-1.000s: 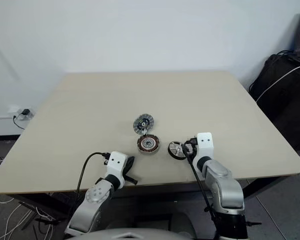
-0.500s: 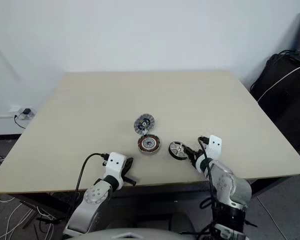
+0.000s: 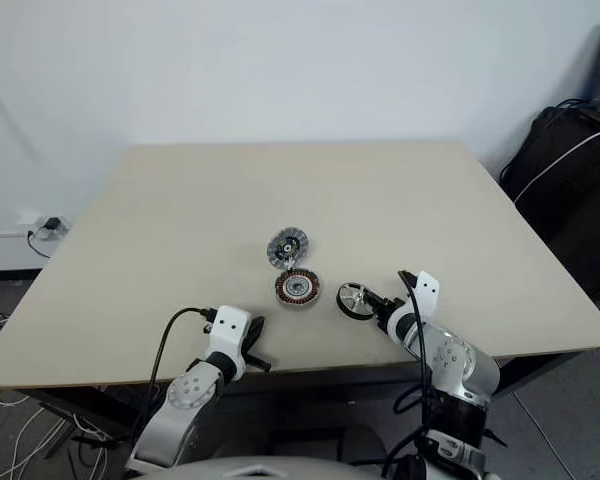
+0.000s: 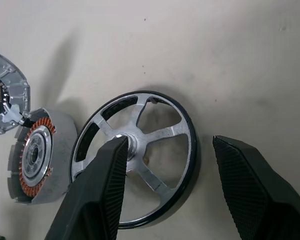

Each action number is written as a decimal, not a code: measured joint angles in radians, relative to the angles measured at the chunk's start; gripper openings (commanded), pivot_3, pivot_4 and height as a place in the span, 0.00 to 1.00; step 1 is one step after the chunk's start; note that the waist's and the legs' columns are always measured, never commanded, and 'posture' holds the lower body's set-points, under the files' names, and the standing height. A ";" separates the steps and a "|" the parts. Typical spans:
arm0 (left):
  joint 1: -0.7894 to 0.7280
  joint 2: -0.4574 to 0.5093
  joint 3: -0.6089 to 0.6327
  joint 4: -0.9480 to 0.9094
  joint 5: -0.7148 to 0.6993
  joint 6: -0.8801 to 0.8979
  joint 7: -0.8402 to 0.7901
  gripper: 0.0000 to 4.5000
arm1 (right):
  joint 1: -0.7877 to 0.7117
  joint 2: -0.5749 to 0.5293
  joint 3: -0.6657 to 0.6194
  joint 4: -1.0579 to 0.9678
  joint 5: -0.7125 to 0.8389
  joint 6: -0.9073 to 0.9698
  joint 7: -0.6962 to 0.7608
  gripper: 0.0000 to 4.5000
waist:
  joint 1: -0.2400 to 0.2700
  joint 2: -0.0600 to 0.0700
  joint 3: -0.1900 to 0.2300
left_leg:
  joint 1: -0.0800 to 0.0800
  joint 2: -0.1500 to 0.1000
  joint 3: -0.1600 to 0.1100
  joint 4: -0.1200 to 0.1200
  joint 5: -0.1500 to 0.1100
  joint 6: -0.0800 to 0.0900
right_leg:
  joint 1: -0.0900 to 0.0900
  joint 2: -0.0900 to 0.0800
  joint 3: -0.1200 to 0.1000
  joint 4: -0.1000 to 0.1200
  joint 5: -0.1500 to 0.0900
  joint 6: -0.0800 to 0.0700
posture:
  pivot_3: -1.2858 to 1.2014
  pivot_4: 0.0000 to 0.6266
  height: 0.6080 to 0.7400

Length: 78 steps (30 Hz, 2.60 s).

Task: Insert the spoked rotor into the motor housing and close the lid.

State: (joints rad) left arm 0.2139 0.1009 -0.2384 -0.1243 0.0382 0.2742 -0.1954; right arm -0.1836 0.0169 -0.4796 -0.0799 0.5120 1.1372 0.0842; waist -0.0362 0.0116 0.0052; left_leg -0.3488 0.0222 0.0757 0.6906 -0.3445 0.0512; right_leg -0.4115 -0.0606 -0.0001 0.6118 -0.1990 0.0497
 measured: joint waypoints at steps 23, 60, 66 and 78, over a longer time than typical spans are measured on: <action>0.001 -0.002 -0.001 0.000 0.000 0.000 0.015 0.00 | -0.050 0.065 -0.141 0.073 0.192 0.073 -0.105 0.30 | -0.001 0.002 0.001 | 0.000 0.000 0.000 0.000 0.000 0.000 | 0.000 0.000 0.000 0.000 0.000 0.000 | 0.52 0.00 1.00; 0.020 0.003 -0.003 -0.018 0.001 0.001 0.020 0.00 | -0.121 0.139 -0.016 0.152 0.452 0.056 -0.208 0.10 | -0.005 0.005 0.002 | -0.002 0.004 0.000 0.000 0.000 0.001 | -0.001 0.000 0.000 0.000 0.000 0.000 | 0.52 0.00 1.00; 0.034 0.007 0.004 -0.037 0.001 0.001 0.025 0.00 | -0.157 0.139 0.049 0.253 0.419 -0.013 -0.173 0.10 | -0.005 0.004 0.002 | -0.002 0.004 0.000 0.000 0.000 0.001 | -0.001 0.000 0.000 -0.001 0.000 0.000 | 0.52 0.00 1.00; 0.040 0.006 0.004 -0.041 0.001 0.001 0.033 0.00 | -0.208 0.133 0.091 0.353 0.351 -0.094 -0.112 0.10 | -0.005 0.005 0.002 | -0.002 0.004 0.000 0.000 0.000 0.001 | -0.002 0.000 0.000 -0.001 0.000 0.001 | 0.52 0.00 1.00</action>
State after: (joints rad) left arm 0.2541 0.1071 -0.2341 -0.1651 0.0396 0.2756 -0.1619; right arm -0.3911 0.1501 -0.3885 0.2731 0.8633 1.0434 -0.0280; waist -0.0416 0.0162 0.0076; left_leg -0.3507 0.0259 0.0760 0.6904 -0.3450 0.0520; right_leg -0.4132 -0.0606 0.0001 0.6112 -0.1987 0.0502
